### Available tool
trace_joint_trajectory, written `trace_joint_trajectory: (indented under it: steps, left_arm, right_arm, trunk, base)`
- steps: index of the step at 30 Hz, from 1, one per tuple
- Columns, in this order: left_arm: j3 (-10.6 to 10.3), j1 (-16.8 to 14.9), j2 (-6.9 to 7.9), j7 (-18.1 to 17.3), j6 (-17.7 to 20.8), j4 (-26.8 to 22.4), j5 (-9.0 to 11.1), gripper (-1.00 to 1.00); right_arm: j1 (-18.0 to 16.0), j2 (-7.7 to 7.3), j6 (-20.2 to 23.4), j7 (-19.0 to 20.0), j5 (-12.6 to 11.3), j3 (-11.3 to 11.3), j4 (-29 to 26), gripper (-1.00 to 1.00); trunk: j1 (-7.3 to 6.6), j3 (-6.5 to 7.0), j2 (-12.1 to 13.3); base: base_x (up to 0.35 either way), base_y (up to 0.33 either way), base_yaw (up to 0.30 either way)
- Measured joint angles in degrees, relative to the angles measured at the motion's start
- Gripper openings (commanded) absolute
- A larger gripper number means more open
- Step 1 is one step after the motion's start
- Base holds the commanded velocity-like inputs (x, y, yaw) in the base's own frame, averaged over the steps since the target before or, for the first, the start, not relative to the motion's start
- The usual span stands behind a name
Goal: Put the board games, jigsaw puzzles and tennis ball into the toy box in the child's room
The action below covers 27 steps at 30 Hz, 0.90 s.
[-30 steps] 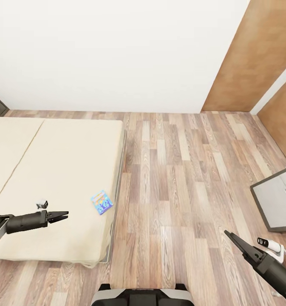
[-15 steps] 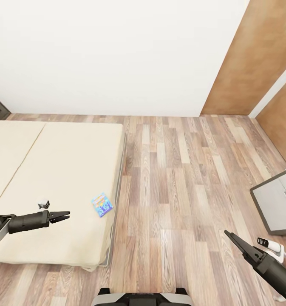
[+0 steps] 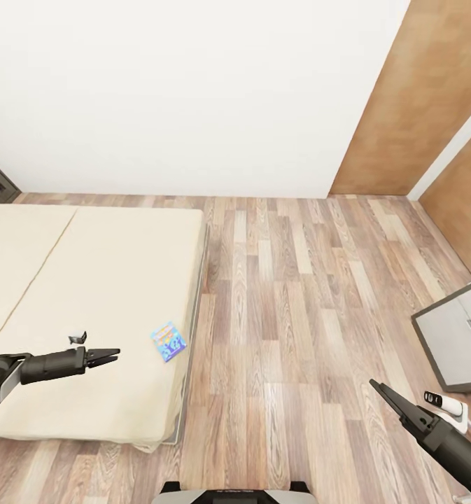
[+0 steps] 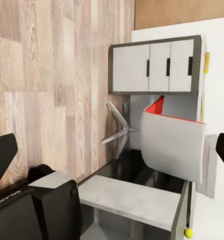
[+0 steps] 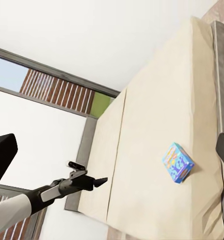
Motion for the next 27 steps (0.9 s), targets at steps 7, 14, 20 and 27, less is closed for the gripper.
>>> trace_joint_trajectory:
  steps: [7, 14, 20, 27]
  left_arm:
    - [0.01, 0.01, -0.34, 0.31, 0.01, 0.01, 0.0, 1.0]
    - [-0.01, 0.01, -0.92, 0.39, 0.04, 0.01, -0.02, 1.0]
    - [-0.01, 0.02, -1.24, 0.4, 0.04, 0.01, -0.08, 1.0]
    - [-0.05, 0.03, -1.34, 0.39, 0.02, 0.01, -0.1, 1.0]
  right_arm:
    - [0.0, 0.0, 0.0, 0.0, 0.01, 0.0, 0.0, 1.0]
    - [0.0, 0.0, -0.01, -0.01, 0.01, 0.0, 0.0, 1.0]
    - [0.0, 0.0, 0.0, 0.0, 0.0, 0.01, 0.0, 1.0]
    - [0.0, 0.0, 0.0, 0.0, -0.01, 0.0, 0.0, 1.0]
  trunk:
    - [0.0, 0.66, 0.0]
    - [0.0, 1.32, 0.0]
    - [0.0, 1.88, 0.0]
    - [0.0, 2.54, 0.0]
  base:
    - [0.0, 0.0, 0.0]
    - [0.0, 0.0, 0.0]
    - [0.0, 0.0, 0.0]
    - [0.0, 0.0, 0.0]
